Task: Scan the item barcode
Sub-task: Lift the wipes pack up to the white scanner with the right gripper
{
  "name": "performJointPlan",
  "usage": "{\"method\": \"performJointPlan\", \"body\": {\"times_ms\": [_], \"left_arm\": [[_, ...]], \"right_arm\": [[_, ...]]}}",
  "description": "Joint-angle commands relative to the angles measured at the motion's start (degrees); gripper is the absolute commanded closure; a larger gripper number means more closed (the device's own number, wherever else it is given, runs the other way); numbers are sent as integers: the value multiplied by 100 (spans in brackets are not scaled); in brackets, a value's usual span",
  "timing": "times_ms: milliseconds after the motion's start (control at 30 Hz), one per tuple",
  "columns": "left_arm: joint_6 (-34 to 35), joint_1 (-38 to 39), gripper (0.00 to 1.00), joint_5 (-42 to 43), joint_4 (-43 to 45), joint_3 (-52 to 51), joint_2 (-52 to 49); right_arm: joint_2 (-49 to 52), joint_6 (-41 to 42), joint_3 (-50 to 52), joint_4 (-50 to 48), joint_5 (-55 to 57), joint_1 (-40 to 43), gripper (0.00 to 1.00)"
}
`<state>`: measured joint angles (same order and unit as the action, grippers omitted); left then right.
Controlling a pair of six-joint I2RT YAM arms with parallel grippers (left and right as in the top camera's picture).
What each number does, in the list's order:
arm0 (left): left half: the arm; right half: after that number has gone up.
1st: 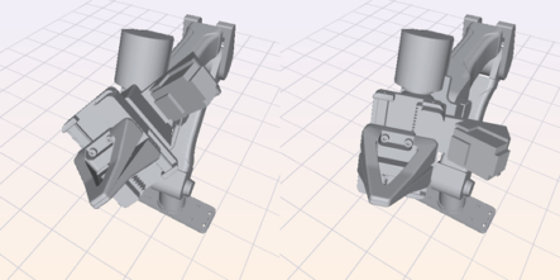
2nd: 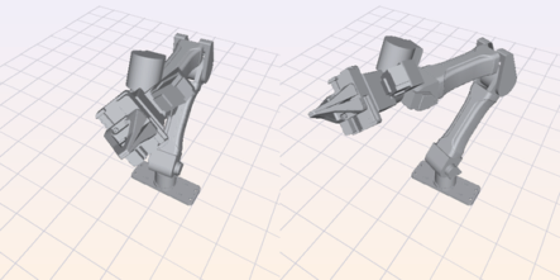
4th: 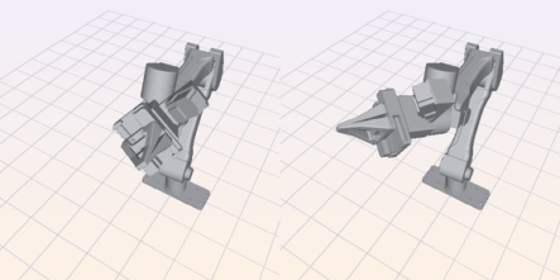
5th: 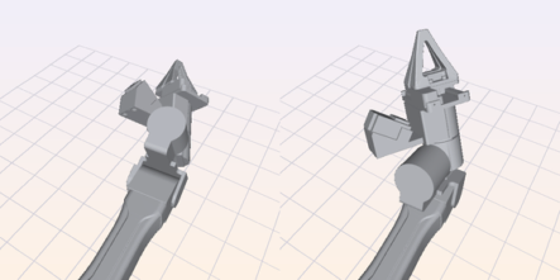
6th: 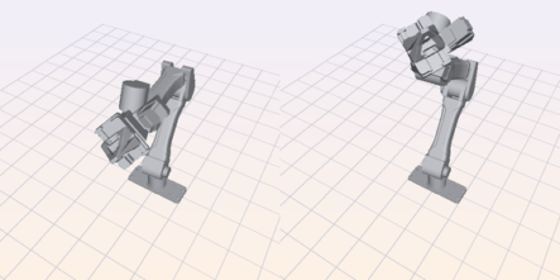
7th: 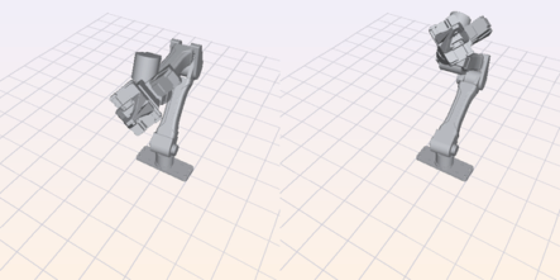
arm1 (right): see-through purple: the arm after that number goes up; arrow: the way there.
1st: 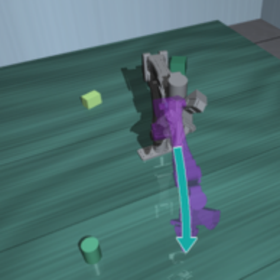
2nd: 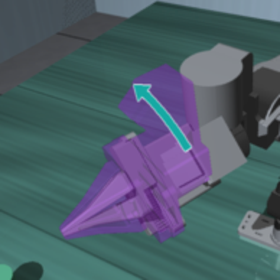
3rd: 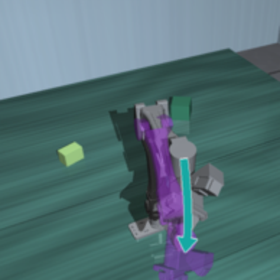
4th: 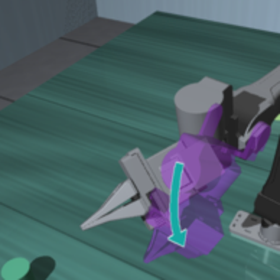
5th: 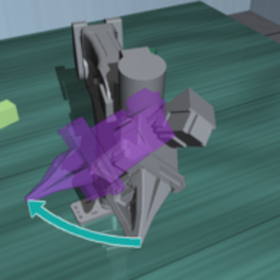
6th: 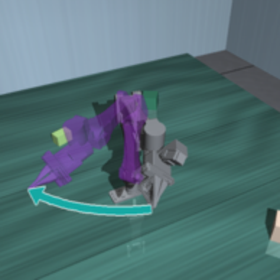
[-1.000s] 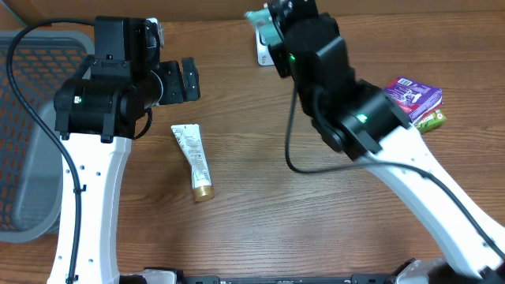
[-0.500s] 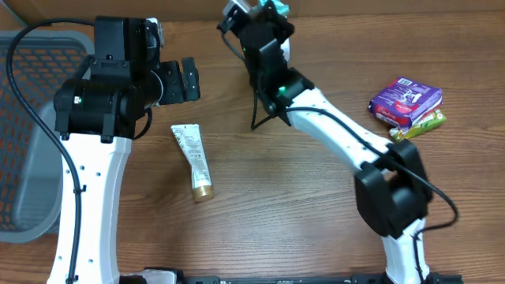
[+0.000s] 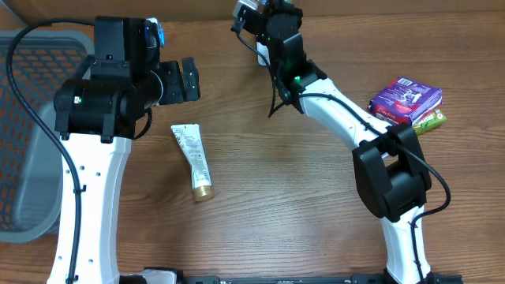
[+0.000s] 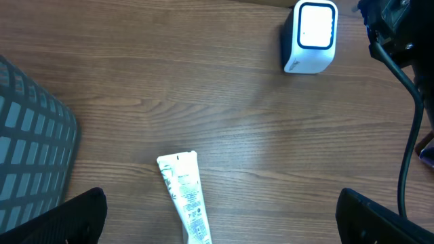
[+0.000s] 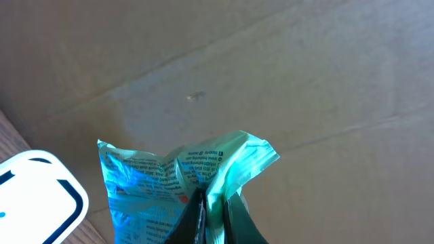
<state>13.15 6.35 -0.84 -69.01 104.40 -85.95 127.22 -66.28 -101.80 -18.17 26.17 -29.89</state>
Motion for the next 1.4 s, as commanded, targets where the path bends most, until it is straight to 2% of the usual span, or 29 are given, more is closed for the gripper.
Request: {"method": "performJointPlan", "body": {"times_ms": [0,600,1033,1200,1367], "left_arm": [[-72,4,1,39,20,81,-31],[-72,4,1,39,20,81,-31],[-74,4,1,39,20,81,-31],[-72,4,0,39,20,81,-31],[-74,4,0,39,20,81,-31]], "right_arm": [[57,-17,-118,-66,-426,61,96],[520,44,-118,-321,-1106,494,96],[470,55,-118,-299,-708,245,96],[-9,826,-118,308,-669,149,96],[-658,1749,-118,1364,-391,-31,96]]}}
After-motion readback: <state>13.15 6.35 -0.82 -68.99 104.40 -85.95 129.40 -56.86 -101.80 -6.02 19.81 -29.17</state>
